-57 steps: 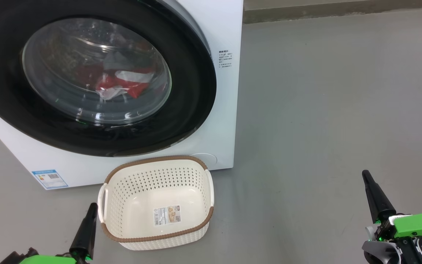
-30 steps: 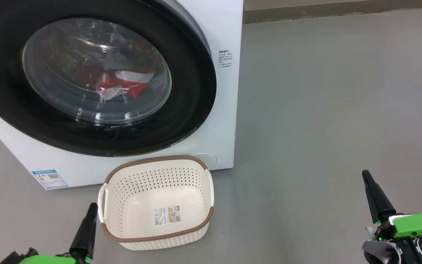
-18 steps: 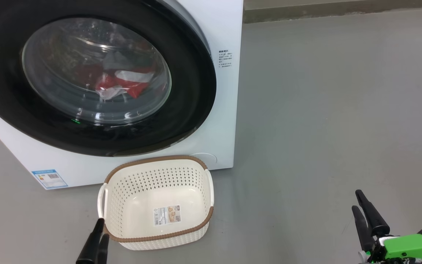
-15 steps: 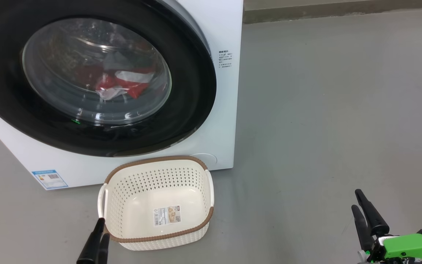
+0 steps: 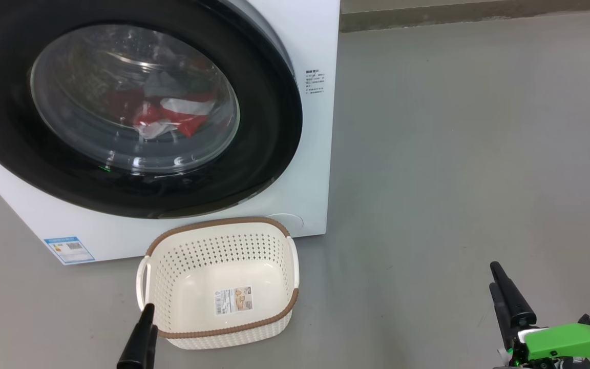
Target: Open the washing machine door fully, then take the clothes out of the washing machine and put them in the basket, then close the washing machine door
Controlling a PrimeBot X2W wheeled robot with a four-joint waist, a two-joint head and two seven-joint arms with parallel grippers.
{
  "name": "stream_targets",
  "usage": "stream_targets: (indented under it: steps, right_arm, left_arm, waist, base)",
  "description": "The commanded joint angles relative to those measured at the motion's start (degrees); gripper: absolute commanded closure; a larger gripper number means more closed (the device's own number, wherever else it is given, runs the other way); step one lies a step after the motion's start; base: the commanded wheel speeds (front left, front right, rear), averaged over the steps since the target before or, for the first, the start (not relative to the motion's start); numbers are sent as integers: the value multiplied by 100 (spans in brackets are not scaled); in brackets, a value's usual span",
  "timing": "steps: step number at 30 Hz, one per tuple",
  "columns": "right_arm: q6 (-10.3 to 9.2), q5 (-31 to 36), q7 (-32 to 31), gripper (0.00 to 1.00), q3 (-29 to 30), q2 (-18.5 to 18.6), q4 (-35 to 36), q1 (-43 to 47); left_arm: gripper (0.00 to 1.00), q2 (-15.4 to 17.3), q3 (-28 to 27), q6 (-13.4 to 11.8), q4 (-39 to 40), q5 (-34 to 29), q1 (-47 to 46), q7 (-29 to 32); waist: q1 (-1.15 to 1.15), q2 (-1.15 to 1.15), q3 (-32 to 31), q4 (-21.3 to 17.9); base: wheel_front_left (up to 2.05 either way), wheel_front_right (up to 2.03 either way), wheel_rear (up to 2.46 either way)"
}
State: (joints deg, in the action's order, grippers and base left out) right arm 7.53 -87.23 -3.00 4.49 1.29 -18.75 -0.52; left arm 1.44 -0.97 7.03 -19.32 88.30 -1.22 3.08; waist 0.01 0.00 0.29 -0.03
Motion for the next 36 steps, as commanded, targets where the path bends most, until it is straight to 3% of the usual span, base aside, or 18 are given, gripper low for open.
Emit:
stream_targets:
  steps: [1,20,36]
  right_arm:
    - [-1,251,69,0,-65,92,177,-289]
    - [-1,1824,372,0,-234,79,314,-339]
    - [-2,3117,642,0,-357,87,464,-365]
  left_arm:
    - [0,101,-8,11,156,-183,-271,-64]
    - [0,74,-5,17,287,-1409,-322,-370]
    - [0,84,77,23,476,-3067,-337,-642]
  waist:
    - [-1,0,0,-1]
    - [-1,0,-35,-20]
    - [-1,0,-76,-28]
  base:
    - [0,0,0]
    - [0,0,0]
    - [0,0,0]
